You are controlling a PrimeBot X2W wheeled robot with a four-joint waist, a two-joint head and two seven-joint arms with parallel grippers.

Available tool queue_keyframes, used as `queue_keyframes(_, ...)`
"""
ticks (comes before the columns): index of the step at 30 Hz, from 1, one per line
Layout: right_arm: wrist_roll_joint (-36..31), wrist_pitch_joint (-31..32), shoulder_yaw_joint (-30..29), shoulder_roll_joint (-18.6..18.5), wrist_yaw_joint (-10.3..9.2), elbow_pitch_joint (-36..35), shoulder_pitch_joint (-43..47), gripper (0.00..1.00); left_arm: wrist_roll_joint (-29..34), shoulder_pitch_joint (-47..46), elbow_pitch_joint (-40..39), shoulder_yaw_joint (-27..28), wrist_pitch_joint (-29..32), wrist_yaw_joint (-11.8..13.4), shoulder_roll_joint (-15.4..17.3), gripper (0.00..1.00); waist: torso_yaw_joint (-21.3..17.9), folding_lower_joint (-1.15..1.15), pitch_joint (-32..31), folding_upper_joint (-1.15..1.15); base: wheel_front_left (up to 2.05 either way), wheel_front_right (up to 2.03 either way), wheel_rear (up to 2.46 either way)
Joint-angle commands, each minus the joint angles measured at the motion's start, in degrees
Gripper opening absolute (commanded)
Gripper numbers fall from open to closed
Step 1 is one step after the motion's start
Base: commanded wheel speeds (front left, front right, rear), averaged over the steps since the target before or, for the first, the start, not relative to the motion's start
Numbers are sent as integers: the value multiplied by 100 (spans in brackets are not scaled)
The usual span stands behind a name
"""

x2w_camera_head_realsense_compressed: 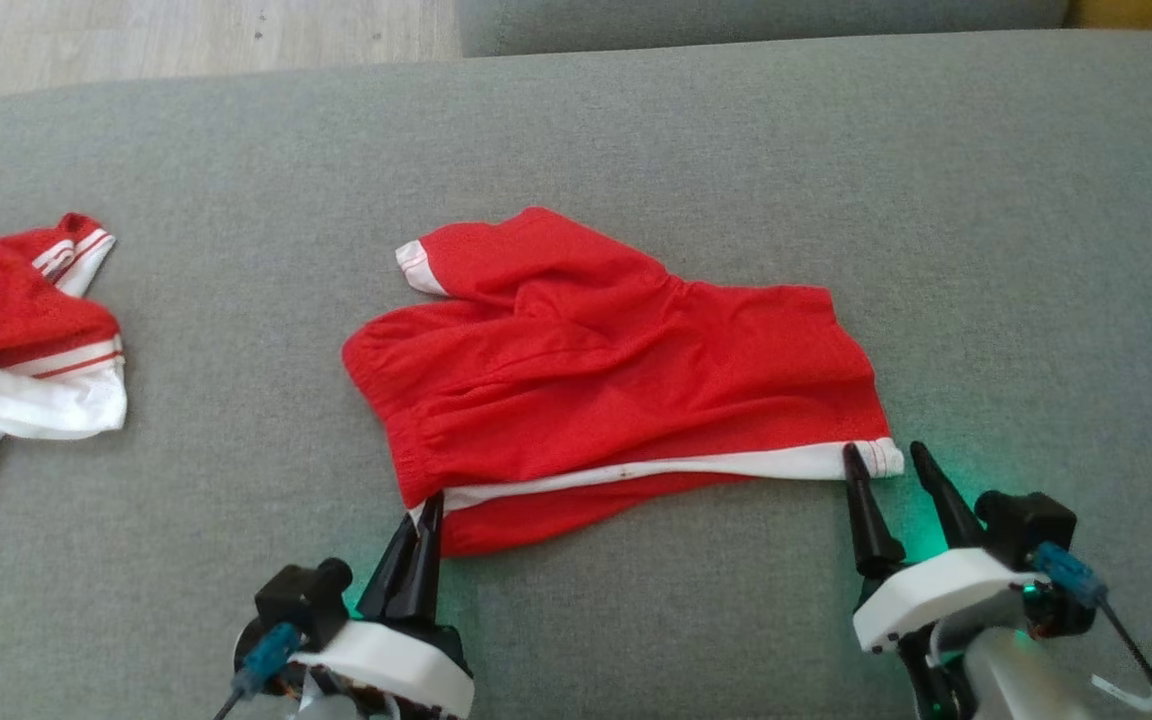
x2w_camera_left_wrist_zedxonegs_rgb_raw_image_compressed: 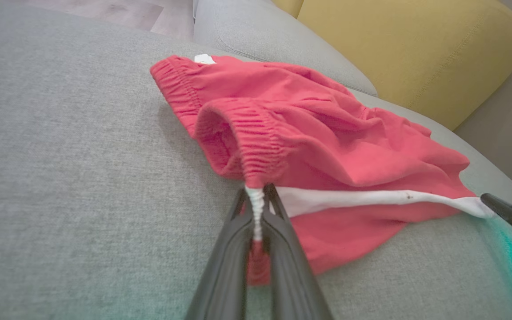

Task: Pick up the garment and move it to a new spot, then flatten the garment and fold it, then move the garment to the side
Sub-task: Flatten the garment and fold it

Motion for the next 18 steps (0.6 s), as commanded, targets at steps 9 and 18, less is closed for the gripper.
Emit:
queue_keyframes(9, 236, -25, 390, -27, -4, -6, -292, 98, 36, -248, -145, 163, -29, 10, -10, 0, -77, 0, 122, 0, 0, 0, 0)
queue_keyframes(18, 344, -25, 408, -27, -4, -45, -238, 0, 53, -241, -118, 213, -29, 10, -17, 0, -25, 0, 25, 0, 0, 0, 0)
